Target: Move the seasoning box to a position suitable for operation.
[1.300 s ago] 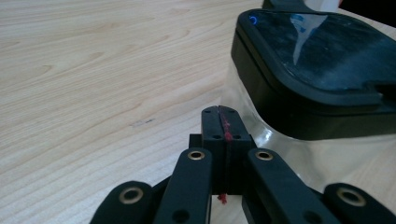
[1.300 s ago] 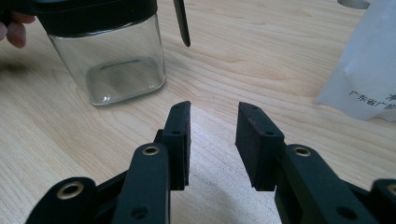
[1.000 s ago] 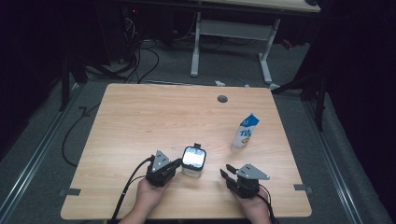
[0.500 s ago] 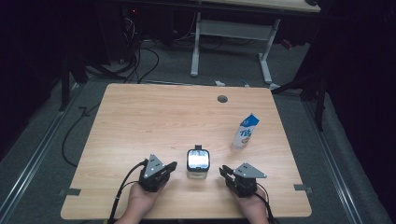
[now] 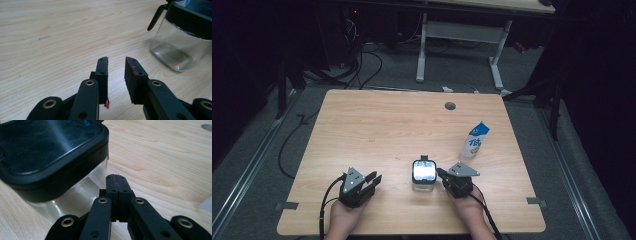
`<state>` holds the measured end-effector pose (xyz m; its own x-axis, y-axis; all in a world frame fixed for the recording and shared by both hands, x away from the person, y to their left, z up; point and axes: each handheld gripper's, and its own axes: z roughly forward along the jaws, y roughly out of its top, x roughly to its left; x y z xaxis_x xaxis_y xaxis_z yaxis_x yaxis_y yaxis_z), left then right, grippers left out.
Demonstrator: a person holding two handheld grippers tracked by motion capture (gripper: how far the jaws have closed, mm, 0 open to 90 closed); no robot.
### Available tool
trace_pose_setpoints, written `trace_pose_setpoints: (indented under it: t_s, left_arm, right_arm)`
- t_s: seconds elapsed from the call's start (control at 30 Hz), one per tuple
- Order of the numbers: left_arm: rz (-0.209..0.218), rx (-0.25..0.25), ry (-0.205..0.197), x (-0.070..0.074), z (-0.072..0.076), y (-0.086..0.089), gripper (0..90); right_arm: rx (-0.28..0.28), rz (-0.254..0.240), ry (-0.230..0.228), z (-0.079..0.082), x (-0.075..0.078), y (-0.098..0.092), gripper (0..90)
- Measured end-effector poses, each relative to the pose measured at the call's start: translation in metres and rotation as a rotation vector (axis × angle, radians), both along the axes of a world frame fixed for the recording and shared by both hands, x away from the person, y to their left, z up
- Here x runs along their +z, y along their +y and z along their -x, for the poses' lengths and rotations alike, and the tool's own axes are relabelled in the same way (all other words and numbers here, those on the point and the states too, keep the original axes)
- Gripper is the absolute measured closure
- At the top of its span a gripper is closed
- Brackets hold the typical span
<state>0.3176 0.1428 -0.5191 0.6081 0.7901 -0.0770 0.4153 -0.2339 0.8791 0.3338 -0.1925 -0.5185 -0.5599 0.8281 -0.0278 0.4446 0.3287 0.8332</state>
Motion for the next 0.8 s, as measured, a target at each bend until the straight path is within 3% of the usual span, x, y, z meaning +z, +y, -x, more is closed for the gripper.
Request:
trace_pose_setpoints:
  t_s: [0.4, 0.6, 0.8]
  left_arm:
    - [0.003, -0.024, 0.002, 0.001, 0.003, -0.005, 75.1]
    - [0.002, -0.028, 0.011, 0.001, 0.003, -0.006, 77.4]
    - [0.012, -0.050, 0.022, 0.001, 0.007, -0.009, 82.3]
  right_arm:
    - [0.062, -0.008, 0.008, -0.010, 0.000, 0.020, 90.0]
    - [0.142, -0.013, -0.002, -0.011, 0.001, 0.042, 90.0]
    - [0.119, 0.015, -0.017, -0.006, 0.003, 0.038, 89.9]
